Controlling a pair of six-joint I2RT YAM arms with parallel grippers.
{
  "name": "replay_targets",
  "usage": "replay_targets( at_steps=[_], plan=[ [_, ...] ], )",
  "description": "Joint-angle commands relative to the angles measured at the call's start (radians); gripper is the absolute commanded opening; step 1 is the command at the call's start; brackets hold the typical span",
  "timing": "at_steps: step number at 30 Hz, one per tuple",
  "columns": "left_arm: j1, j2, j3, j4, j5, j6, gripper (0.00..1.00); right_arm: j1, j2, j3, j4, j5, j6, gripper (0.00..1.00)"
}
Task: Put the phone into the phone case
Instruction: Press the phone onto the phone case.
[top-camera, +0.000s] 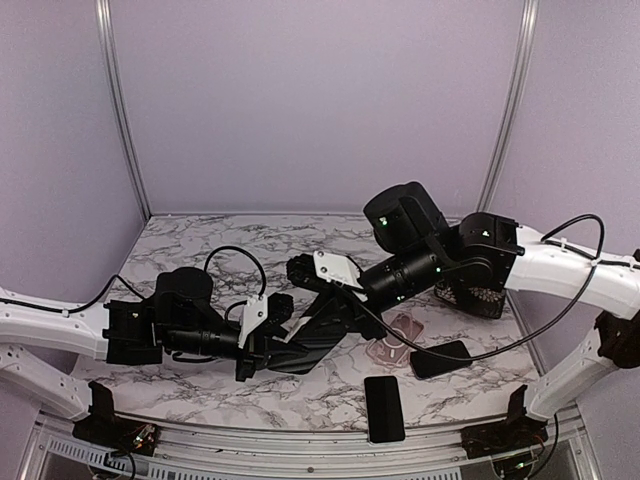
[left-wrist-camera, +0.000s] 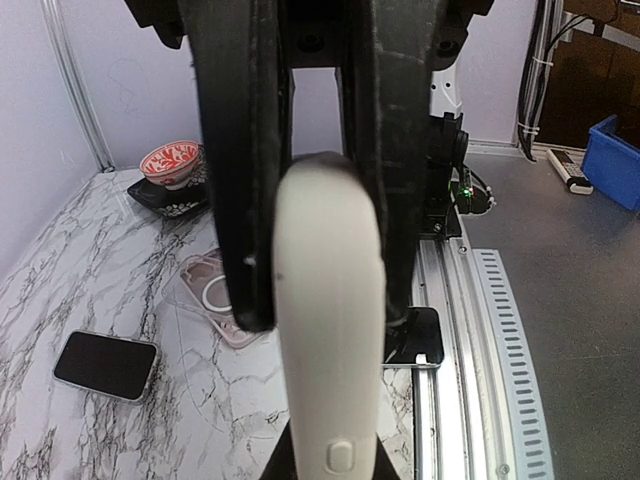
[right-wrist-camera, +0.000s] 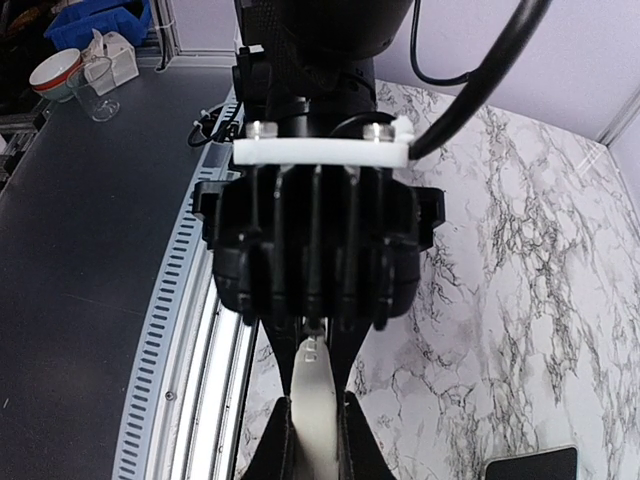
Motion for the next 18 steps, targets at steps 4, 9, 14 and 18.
replay_targets(
  at_steps=[4,9,14,18],
  plan=[
    [-0.009,-0.017,0.063,0.06,0.046,-0.011,0.0,-0.006,-0.031,0.01,0.075,0.029,0.028,0.44],
    [-0.008,-0.055,0.057,0.095,0.088,-0.04,0.0,-0.043,-0.109,-0.078,0.143,-0.032,0.075,0.83],
    [-0.009,-0.069,0.049,0.113,0.09,-0.049,0.0,-0.046,-0.183,-0.168,0.187,-0.06,0.107,0.76],
    [-0.01,-0.062,0.05,0.113,0.087,-0.05,0.0,-0.046,-0.222,-0.205,0.195,-0.037,0.123,0.54]
  ],
)
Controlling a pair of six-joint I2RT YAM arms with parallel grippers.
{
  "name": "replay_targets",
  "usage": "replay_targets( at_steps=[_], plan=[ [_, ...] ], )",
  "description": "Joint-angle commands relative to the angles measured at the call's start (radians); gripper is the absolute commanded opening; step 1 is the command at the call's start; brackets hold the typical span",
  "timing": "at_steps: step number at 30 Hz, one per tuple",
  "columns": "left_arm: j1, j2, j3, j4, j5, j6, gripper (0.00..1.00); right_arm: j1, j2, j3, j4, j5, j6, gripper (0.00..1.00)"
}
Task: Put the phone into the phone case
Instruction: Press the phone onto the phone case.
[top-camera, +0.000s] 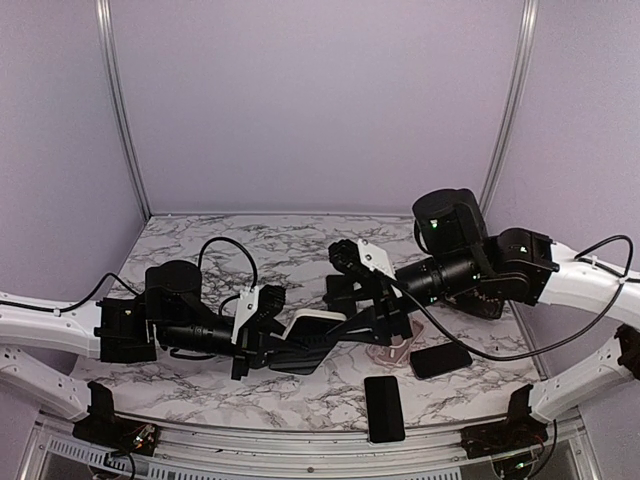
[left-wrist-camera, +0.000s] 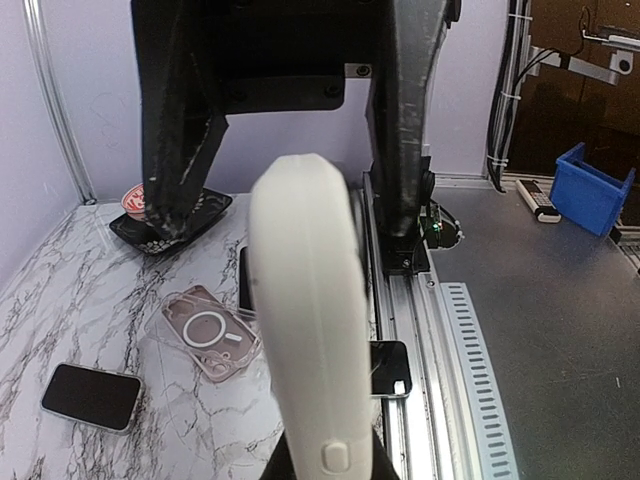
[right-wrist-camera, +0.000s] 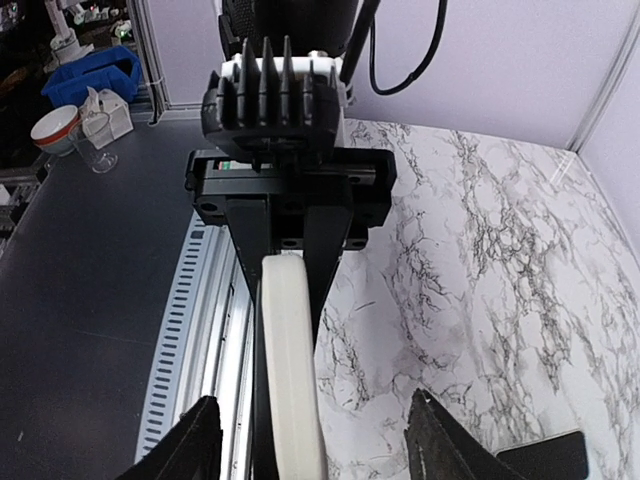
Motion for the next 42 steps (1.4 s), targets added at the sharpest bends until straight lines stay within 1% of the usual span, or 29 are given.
replay_targets(
  at_steps=[1,5,6,8,14,16,17,22,23,24,25,26,27,28,29,31,32,33,36,37,38,39,42],
  plan=[
    [-0.005,-0.022,0.038,0.089,0.016,-0.011,0.0,-0.005,-0.043,-0.024,0.056,-0.002,0.042,0.5],
    [-0.005,-0.013,0.044,0.089,0.018,-0.015,0.0,-0.005,-0.036,-0.012,0.048,-0.006,0.044,0.37],
    [-0.005,-0.013,0.045,0.089,0.018,-0.015,0.0,-0.005,-0.03,-0.01,0.042,-0.005,0.042,0.34],
    [-0.005,-0.014,0.045,0.089,0.016,-0.013,0.0,-0.005,-0.02,-0.005,0.028,0.003,0.038,0.33],
    [-0.005,-0.016,0.047,0.089,0.015,-0.011,0.0,-0.005,-0.017,0.001,0.016,0.009,0.029,0.19],
    [-0.005,-0.016,0.048,0.089,0.016,-0.012,0.0,-0.004,-0.016,0.005,0.016,0.007,0.024,0.09],
    [-0.005,-0.015,0.049,0.089,0.017,-0.013,0.0,-0.005,-0.015,0.008,0.018,0.006,0.02,0.0],
    [-0.005,-0.017,0.047,0.088,0.023,-0.018,0.0,-0.005,-0.011,0.015,0.019,0.007,0.011,0.0],
    [-0.005,-0.018,0.047,0.089,0.026,-0.02,0.0,-0.005,-0.011,0.018,0.019,0.009,0.011,0.04],
    [-0.005,-0.02,0.047,0.089,0.029,-0.023,0.0,-0.005,-0.011,0.018,0.02,0.015,0.011,0.17],
    [-0.005,-0.024,0.047,0.093,0.031,-0.029,0.0,-0.005,-0.013,0.015,0.022,0.025,0.014,0.36],
    [-0.005,-0.031,0.045,0.101,0.037,-0.036,0.0,-0.005,-0.018,0.011,0.025,0.035,0.019,0.53],
    [-0.005,-0.04,0.041,0.114,0.042,-0.043,0.0,-0.006,-0.025,0.002,0.032,0.039,0.024,0.63],
    [-0.005,-0.05,0.033,0.132,0.046,-0.049,0.0,-0.006,-0.034,-0.014,0.045,0.041,0.033,0.69],
    [-0.005,-0.061,0.022,0.152,0.048,-0.056,0.0,-0.006,-0.045,-0.032,0.07,0.034,0.043,0.71],
    [-0.005,-0.073,0.009,0.175,0.047,-0.059,0.0,-0.006,-0.062,-0.067,0.109,0.027,0.059,0.71],
    [-0.005,-0.073,0.008,0.176,0.042,-0.061,0.0,-0.006,-0.068,-0.071,0.123,0.028,0.064,0.69],
    [-0.005,-0.071,0.009,0.175,0.039,-0.063,0.0,-0.006,-0.071,-0.077,0.133,0.03,0.066,0.63],
    [-0.005,-0.067,0.01,0.176,0.044,-0.063,0.0,-0.006,-0.076,-0.07,0.146,0.021,0.067,0.39],
    [-0.005,-0.064,0.011,0.175,0.046,-0.063,0.0,-0.006,-0.076,-0.066,0.146,0.017,0.065,0.33],
    [-0.005,-0.06,0.011,0.176,0.046,-0.064,0.0,-0.006,-0.076,-0.062,0.145,0.015,0.062,0.31],
    [-0.005,-0.056,0.012,0.176,0.049,-0.065,0.0,-0.006,-0.075,-0.06,0.146,0.011,0.062,0.31],
    [-0.005,-0.051,0.015,0.177,0.051,-0.066,0.0,-0.006,-0.072,-0.056,0.145,-0.005,0.062,0.4]
  ],
)
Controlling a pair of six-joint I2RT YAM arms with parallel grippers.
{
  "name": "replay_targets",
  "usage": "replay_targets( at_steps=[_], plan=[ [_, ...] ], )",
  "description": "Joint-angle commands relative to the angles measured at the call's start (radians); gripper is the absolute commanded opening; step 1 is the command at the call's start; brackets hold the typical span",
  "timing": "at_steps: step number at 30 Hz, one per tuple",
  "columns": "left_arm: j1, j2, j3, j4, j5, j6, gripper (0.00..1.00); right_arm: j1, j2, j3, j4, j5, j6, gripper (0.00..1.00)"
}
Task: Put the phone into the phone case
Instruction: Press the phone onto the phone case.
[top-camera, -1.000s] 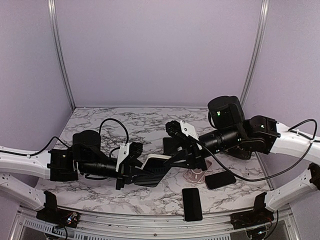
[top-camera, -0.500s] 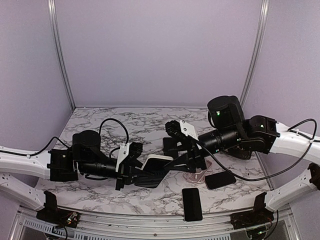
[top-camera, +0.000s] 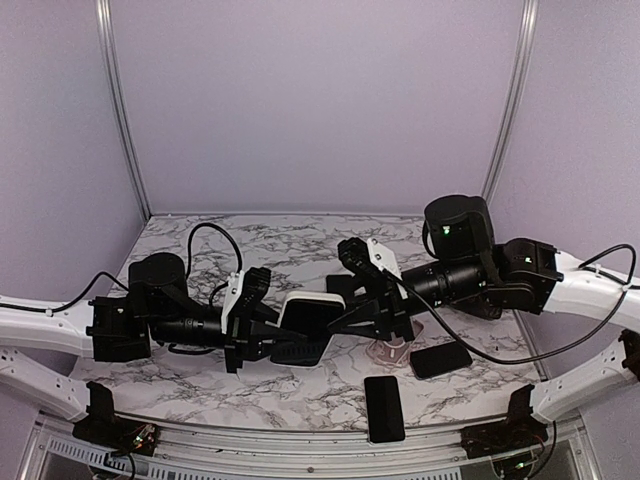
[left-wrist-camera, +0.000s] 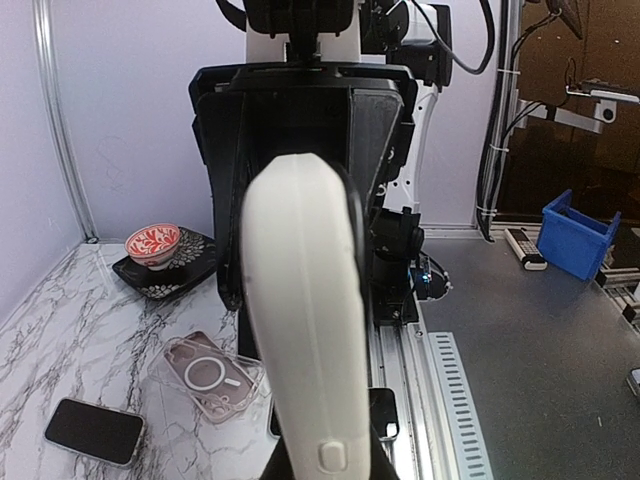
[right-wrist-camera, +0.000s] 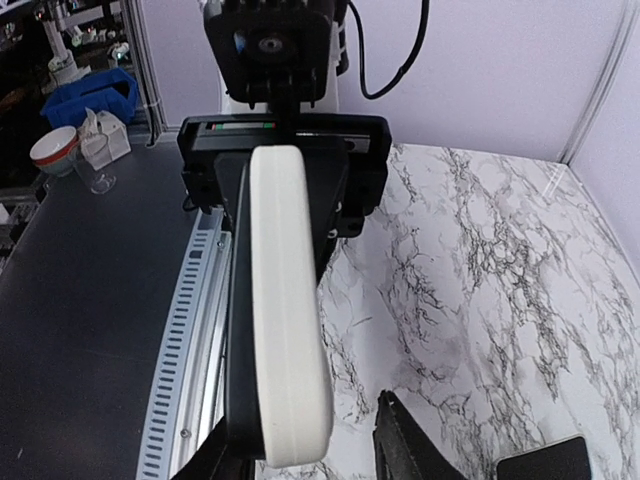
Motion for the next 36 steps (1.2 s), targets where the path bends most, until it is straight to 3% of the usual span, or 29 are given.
replay_targets(
  at_steps=[1,2,4,5,13,15,17,26,28,30,32,33,34,36],
  plan=[
    [-0.007,-0.01,0.015,0.09,0.03,-0.004,0.0,-0.006,-0.014,0.027,0.042,-0.016,0.002,0.38],
    [-0.007,-0.009,0.014,0.089,0.029,-0.005,0.0,-0.006,-0.014,0.027,0.042,-0.016,0.002,0.31],
    [-0.007,-0.008,0.013,0.089,0.03,-0.002,0.0,-0.006,-0.011,0.028,0.044,-0.019,0.003,0.07],
    [-0.007,-0.008,0.012,0.089,0.028,-0.002,0.0,-0.006,-0.009,0.029,0.045,-0.018,0.003,0.0],
    [-0.007,0.001,0.008,0.088,0.01,0.004,0.0,-0.006,-0.007,0.035,0.044,0.011,0.013,0.0],
    [-0.007,-0.003,0.006,0.089,0.006,0.008,0.0,-0.006,-0.011,0.034,0.032,0.021,0.01,0.28],
    [-0.007,-0.01,0.003,0.089,0.0,0.011,0.0,-0.006,-0.022,0.023,0.036,0.032,0.008,0.42],
    [-0.007,-0.005,0.008,0.089,-0.001,0.011,0.0,-0.006,-0.035,-0.042,0.181,-0.039,0.069,0.44],
    [-0.007,-0.002,0.009,0.09,0.0,0.01,0.0,-0.006,-0.03,-0.042,0.196,-0.05,0.073,0.31],
    [-0.007,-0.003,0.011,0.091,-0.003,0.006,0.0,-0.006,-0.021,-0.043,0.199,-0.05,0.079,0.04],
    [-0.007,-0.006,0.013,0.099,-0.021,-0.012,0.0,-0.006,-0.014,-0.051,0.207,-0.048,0.087,0.0],
    [-0.006,-0.008,0.012,0.114,-0.037,-0.032,0.0,-0.006,-0.014,-0.059,0.221,-0.046,0.095,0.11],
    [-0.007,-0.013,0.006,0.142,-0.053,-0.058,0.0,-0.006,-0.016,-0.069,0.236,-0.04,0.105,0.39],
    [-0.002,-0.026,-0.022,0.238,-0.074,-0.156,0.0,-0.006,-0.025,-0.096,0.275,-0.032,0.124,0.55]
  ],
)
